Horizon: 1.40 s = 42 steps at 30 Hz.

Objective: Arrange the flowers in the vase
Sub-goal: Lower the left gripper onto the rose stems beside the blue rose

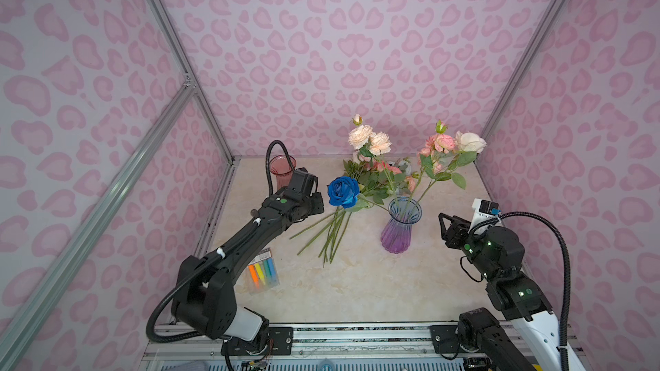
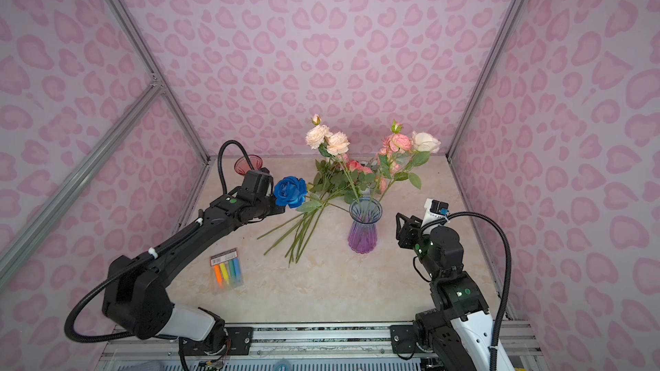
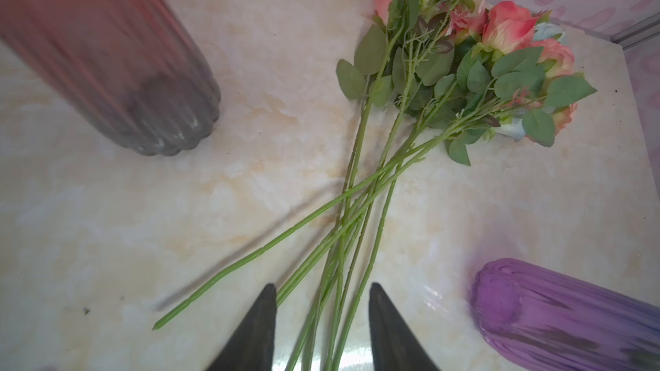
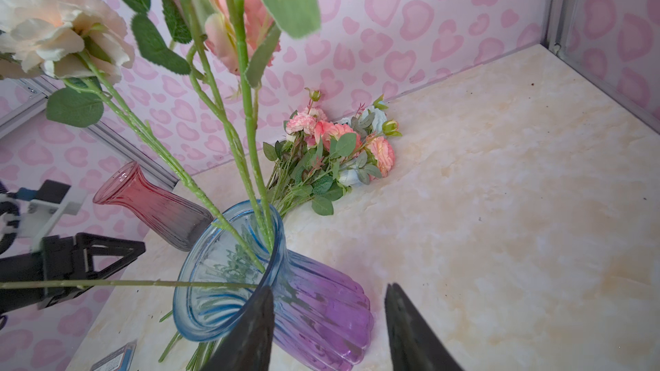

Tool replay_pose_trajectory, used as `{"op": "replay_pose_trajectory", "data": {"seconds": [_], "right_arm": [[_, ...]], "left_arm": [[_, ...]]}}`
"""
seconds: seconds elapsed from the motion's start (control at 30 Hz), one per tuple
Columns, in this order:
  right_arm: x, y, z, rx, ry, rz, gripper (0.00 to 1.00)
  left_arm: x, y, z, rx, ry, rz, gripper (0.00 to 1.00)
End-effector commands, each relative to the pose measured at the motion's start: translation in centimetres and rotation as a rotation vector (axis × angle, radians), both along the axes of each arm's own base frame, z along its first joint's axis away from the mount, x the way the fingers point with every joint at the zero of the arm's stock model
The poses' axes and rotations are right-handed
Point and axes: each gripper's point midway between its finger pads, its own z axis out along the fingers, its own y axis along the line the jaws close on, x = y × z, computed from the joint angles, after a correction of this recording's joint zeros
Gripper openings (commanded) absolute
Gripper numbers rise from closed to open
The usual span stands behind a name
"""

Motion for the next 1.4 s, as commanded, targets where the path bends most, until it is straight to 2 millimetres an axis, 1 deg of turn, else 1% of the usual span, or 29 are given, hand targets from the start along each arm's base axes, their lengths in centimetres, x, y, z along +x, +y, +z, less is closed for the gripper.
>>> {"op": "replay_pose_trajectory", "data": {"seconds": [0.0, 0.03, 0.07, 0.13, 0.17, 0.23, 0.33, 0.37, 0.4, 0.5, 0.63, 0.73, 0.83, 0.87, 0.9, 1.0, 1.07, 1.23, 1.3, 1.37], "right_arm": [[0.2, 0.2, -0.2, 0.024, -0.008, 0.005, 0.51], [0.2, 0.3, -0.3, 0.029, -0.004, 0.007, 0.51], [0.3, 0.4, -0.4, 0.033, 0.001, 0.013, 0.51], [0.2, 0.5, -0.6, 0.028, 0.007, 0.019, 0.51], [0.2, 0.4, -0.9, 0.022, 0.013, 0.013, 0.52], [0.2, 0.1, -1.0, 0.011, 0.01, 0.0, 0.52], [0.3, 0.0, -1.3, 0.007, 0.015, -0.005, 0.52], [0.3, 0.1, -1.3, 0.008, 0.016, -0.003, 0.52], [0.3, 0.1, -1.4, 0.007, 0.019, -0.001, 0.52], [0.4, 0.1, -1.4, 0.001, 0.023, 0.0, 0.52], [0.3, -0.1, -1.4, -0.005, 0.023, -0.006, 0.52], [0.4, -0.1, -1.5, -0.004, 0.024, -0.006, 0.52], [0.5, -0.1, -1.5, -0.005, 0.026, -0.005, 0.52], [0.5, 0.0, -1.6, -0.005, 0.028, -0.004, 0.52], [0.4, -0.1, -1.6, -0.005, 0.029, -0.005, 0.52], [0.4, -0.1, -1.6, -0.004, 0.029, -0.005, 0.52], [0.3, -0.2, -1.5, -0.005, 0.027, -0.009, 0.52], [0.3, -0.3, -1.4, -0.009, 0.024, -0.012, 0.52], [0.3, -0.3, -1.4, -0.009, 0.024, -0.011, 0.52], [0.3, -0.3, -1.4, -0.008, 0.023, -0.01, 0.52]], "left_arm": [[2.0, -2.6, -1.0, 0.018, 0.012, -0.083, 0.43], [2.1, -3.4, -2.1, 0.044, 0.031, -0.116, 0.44], [2.7, -4.1, -2.2, 0.074, 0.033, -0.134, 0.44], [2.7, -5.8, -3.5, 0.145, 0.048, -0.209, 0.44], [2.8, -6.3, -4.0, 0.198, 0.051, -0.231, 0.45], [2.6, -7.9, -4.9, 0.245, 0.059, -0.313, 0.46], [3.0, -9.0, -6.6, 0.327, 0.076, -0.378, 0.47], [3.2, -9.2, -7.1, 0.346, 0.088, -0.395, 0.45], [3.4, -9.2, -7.7, 0.357, 0.097, -0.405, 0.43], [3.5, -9.2, -8.7, 0.378, 0.098, -0.421, 0.44], [3.2, -9.3, -10.1, 0.392, 0.117, -0.458, 0.42], [3.1, -9.5, -10.8, 0.393, 0.122, -0.481, 0.4], [3.5, -9.2, -11.5, 0.426, 0.12, -0.482, 0.37], [3.5, -9.3, -11.7, 0.425, 0.12, -0.486, 0.37], [3.5, -9.3, -11.8, 0.424, 0.121, -0.489, 0.32], [4.0, -8.9, -11.7, 0.456, 0.096, -0.477, 0.29], [4.3, -8.8, -11.6, 0.472, 0.089, -0.472, 0.24], [4.1, -8.6, -11.6, 0.477, 0.086, -0.475, 0.15], [4.0, -8.5, -11.5, 0.479, 0.084, -0.479, 0.16], [3.9, -8.4, -11.3, 0.479, 0.078, -0.482, 0.26]]}}
